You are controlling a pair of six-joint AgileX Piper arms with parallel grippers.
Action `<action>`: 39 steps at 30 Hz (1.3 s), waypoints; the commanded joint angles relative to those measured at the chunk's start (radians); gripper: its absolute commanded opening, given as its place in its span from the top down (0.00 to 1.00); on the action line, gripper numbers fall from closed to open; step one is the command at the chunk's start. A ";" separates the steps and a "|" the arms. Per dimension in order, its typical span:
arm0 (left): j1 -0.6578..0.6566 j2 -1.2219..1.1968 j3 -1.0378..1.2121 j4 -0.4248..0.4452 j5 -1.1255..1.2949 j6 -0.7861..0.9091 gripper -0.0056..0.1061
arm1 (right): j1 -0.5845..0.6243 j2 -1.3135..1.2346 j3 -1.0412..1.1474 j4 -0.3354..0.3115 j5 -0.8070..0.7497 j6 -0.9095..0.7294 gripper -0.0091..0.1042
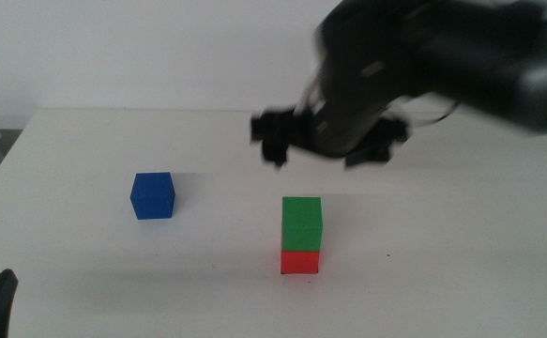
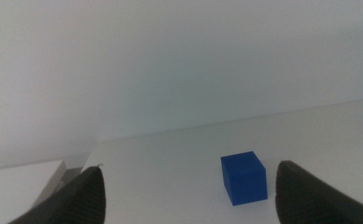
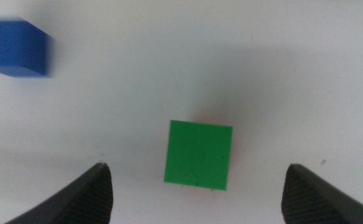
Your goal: Stack red cubes first, then green, then blue cubes in a specific spot.
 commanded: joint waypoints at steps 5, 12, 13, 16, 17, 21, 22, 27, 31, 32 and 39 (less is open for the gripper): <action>0.002 -0.004 0.000 -0.007 -0.007 0.001 0.11 | -0.028 -0.322 0.267 -0.025 -0.149 -0.147 0.17; 0.002 -0.004 0.000 -0.007 -0.007 0.001 0.11 | -0.096 -0.713 0.634 0.060 -0.297 -0.429 0.17; 0.002 -0.004 0.000 -0.007 -0.007 0.001 0.11 | -0.109 -0.767 0.671 0.094 -0.304 -0.488 0.17; 0.002 -0.004 0.000 -0.007 -0.007 0.001 0.11 | -0.137 -0.909 0.755 0.206 -0.323 -0.652 0.16; 0.002 -0.004 0.000 -0.007 -0.007 0.001 0.11 | -0.142 -0.946 0.774 0.236 -0.325 -0.697 0.15; 0.002 -0.004 0.000 -0.007 -0.007 0.001 0.11 | -0.145 -1.082 0.821 0.313 -0.323 -0.820 0.11; 0.002 -0.004 0.000 -0.007 -0.007 0.001 0.11 | -0.145 -1.103 0.823 0.313 -0.318 -0.820 0.11; 0.002 -0.004 0.000 -0.007 -0.007 0.001 0.11 | -0.145 -1.147 0.823 0.328 -0.281 -0.873 0.11; 0.002 -0.004 0.000 -0.007 -0.007 0.001 0.11 | -0.145 -1.147 0.823 0.370 -0.279 -0.881 0.11; 0.002 -0.004 0.000 -0.007 -0.007 0.001 0.11 | -0.145 -1.147 0.823 0.370 -0.279 -0.881 0.11; 0.002 -0.004 0.000 -0.007 -0.007 0.001 0.11 | -0.145 -1.147 0.823 0.369 -0.294 -0.881 0.11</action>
